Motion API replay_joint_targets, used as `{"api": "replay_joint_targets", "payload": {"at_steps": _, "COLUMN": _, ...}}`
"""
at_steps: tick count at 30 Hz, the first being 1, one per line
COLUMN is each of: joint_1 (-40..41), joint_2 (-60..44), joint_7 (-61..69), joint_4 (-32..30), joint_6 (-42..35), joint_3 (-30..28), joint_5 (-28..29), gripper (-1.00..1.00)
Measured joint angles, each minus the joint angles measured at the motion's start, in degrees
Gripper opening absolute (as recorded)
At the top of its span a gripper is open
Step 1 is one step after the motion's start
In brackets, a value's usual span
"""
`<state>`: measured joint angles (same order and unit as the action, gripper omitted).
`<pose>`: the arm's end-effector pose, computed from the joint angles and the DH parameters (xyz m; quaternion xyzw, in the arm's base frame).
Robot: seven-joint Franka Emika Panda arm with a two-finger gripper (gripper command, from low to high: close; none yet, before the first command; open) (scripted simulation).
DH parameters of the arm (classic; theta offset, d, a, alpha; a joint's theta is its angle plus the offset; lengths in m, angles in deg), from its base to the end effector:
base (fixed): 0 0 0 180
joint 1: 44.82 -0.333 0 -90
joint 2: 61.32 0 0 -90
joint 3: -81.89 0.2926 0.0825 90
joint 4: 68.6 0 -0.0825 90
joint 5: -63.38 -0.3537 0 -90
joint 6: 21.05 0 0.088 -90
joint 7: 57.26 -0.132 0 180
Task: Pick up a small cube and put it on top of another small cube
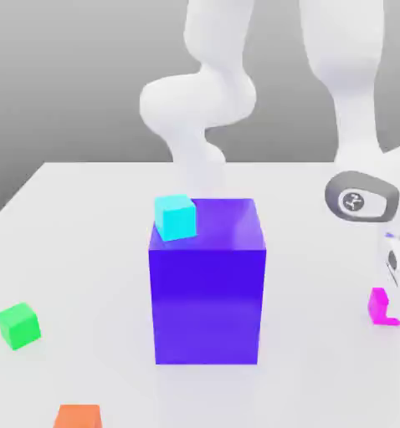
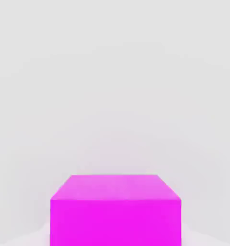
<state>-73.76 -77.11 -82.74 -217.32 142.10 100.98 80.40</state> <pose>0.2614 0.3284 0.1467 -0.9450 -0.3272 -0.0003 0.0025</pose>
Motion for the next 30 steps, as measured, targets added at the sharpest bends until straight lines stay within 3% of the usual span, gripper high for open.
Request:
{"api": "replay_joint_targets", "payload": {"at_steps": 3, "joint_1": 1.72, "joint_2": 3.91, "joint_7": 3.86, "joint_4": 0.00, "joint_6": -3.19, "joint_3": 2.43, "joint_5": -4.79, "gripper": -1.00}}
{"api": "replay_joint_targets", "payload": {"at_steps": 5, "joint_1": 3.75, "joint_2": 4.17, "joint_7": 3.79, "joint_4": 0.88, "joint_6": -3.98, "joint_3": 0.61, "joint_5": -5.47, "gripper": -1.00}}
{"api": "replay_joint_targets", "payload": {"at_steps": 30, "joint_1": 38.27, "joint_2": 7.76, "joint_7": -5.72, "joint_4": 6.46, "joint_6": -10.94, "joint_3": -37.08, "joint_5": -11.65, "gripper": -1.00}}
